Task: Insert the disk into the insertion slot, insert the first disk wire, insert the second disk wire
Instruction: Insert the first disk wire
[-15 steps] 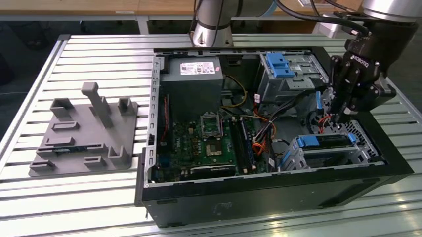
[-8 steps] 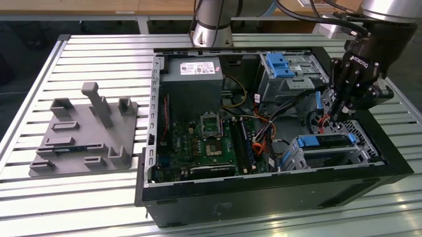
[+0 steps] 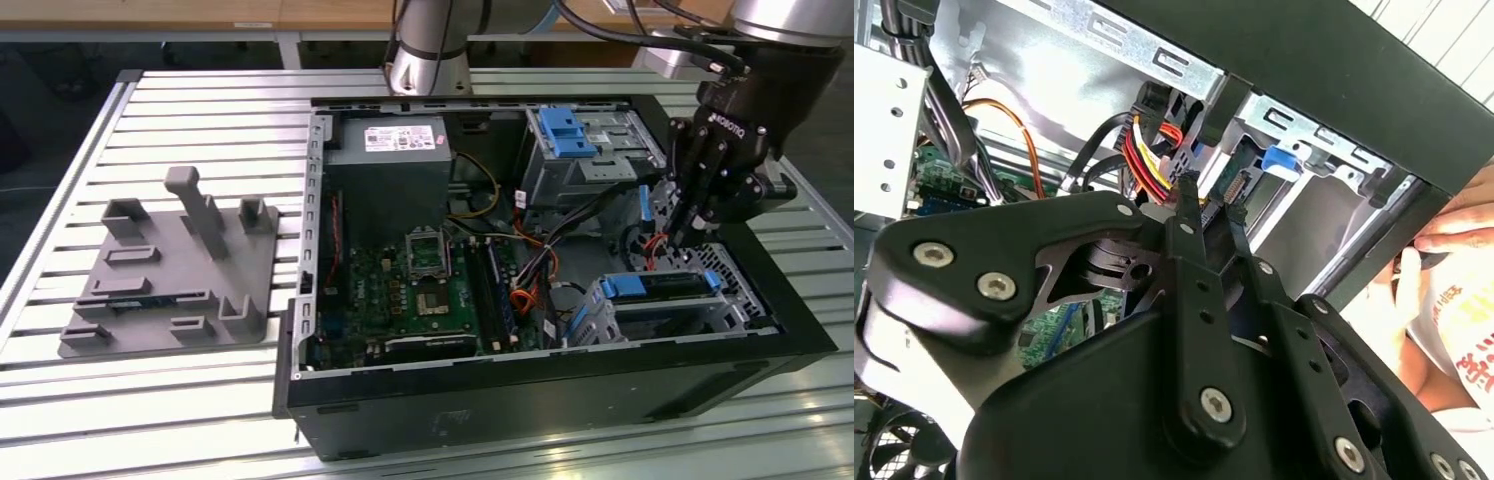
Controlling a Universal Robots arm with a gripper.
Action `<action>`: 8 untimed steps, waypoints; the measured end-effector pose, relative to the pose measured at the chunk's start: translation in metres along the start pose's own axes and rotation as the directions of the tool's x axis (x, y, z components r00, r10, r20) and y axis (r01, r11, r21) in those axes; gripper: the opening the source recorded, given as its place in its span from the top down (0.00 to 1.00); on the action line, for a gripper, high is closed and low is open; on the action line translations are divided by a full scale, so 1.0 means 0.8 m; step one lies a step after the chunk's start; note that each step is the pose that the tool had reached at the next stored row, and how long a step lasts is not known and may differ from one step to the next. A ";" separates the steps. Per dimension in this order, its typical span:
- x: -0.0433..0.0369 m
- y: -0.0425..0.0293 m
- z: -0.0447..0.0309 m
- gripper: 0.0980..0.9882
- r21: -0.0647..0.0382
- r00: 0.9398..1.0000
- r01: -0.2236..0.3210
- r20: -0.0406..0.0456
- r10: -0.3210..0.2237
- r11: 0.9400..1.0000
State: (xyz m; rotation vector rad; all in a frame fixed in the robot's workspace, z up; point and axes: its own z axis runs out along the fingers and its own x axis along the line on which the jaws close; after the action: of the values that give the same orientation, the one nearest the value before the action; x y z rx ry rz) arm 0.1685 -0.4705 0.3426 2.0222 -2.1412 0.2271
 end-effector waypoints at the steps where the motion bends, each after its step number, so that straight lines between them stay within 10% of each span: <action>1: 0.000 0.0000 -0.0001 0.82 0.000 1.000 0.000 -0.001 0.000 1.000; 8: -0.003 0.0001 -0.0002 0.84 0.000 1.000 0.000 -0.005 0.000 1.000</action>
State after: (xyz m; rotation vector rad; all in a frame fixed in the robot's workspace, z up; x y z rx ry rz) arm 0.1686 -0.4684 0.3422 2.0192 -2.1382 0.2327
